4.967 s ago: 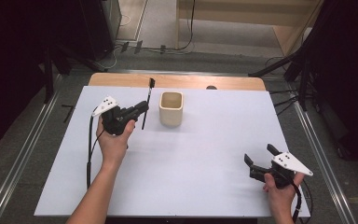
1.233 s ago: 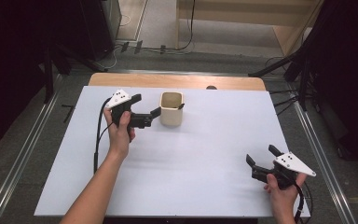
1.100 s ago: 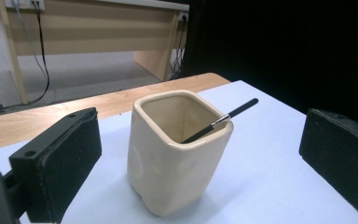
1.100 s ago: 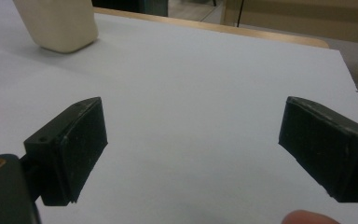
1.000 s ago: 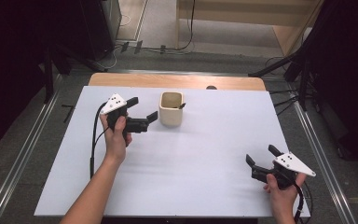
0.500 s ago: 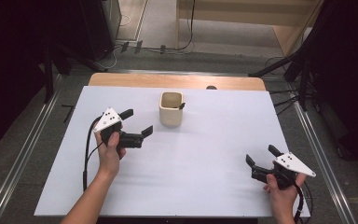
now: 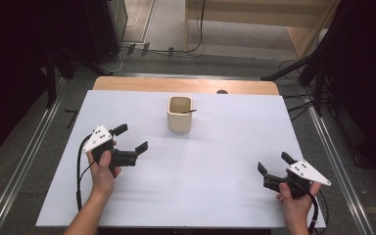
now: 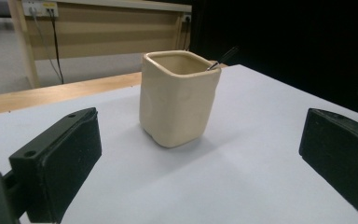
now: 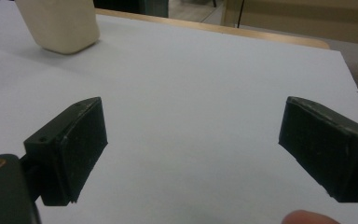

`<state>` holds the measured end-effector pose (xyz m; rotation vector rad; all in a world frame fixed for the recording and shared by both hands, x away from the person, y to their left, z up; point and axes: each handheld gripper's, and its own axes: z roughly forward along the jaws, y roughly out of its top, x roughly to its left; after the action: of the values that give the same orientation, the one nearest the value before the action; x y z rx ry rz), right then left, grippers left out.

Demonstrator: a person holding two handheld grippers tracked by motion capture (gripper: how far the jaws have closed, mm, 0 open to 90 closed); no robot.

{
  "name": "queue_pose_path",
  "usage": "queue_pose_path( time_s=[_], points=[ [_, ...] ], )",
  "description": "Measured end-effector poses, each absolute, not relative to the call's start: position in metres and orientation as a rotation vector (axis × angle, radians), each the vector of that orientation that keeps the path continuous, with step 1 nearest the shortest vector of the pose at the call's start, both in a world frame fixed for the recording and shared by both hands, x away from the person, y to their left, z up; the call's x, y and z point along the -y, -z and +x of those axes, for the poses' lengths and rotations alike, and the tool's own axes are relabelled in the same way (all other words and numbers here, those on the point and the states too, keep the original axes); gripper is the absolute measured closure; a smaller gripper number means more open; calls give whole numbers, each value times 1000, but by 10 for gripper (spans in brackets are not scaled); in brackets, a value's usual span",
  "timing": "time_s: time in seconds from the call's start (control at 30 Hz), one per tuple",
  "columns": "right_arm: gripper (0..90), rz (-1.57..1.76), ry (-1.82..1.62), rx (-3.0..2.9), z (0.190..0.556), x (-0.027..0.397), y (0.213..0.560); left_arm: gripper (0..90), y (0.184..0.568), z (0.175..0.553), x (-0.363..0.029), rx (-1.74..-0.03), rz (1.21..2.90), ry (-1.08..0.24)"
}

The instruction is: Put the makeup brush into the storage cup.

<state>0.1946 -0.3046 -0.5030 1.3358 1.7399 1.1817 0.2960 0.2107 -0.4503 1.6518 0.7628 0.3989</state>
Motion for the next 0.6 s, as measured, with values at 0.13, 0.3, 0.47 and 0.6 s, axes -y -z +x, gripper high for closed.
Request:
queue_pose_path(
  time_s=[0.13, 0.3, 0.47, 0.6],
  points=[
    [87, 1330, -1185, -1740, 194, 304, 503, 0, 456, 285, -219, -764, 1663, -409],
    [87, 1331, -1184, -1735, 194, 305, 502, 0, 461, 272, -232, -768, 1680, -427],
    [87, 1334, -1189, -1730, 193, 307, 501, 0, 465, 261, -250, -787, 1671, -446],
    [87, 1330, -1189, -1729, 192, 307, 501, 0, 468, 255, -266, -814, 1664, -467]
  ],
)
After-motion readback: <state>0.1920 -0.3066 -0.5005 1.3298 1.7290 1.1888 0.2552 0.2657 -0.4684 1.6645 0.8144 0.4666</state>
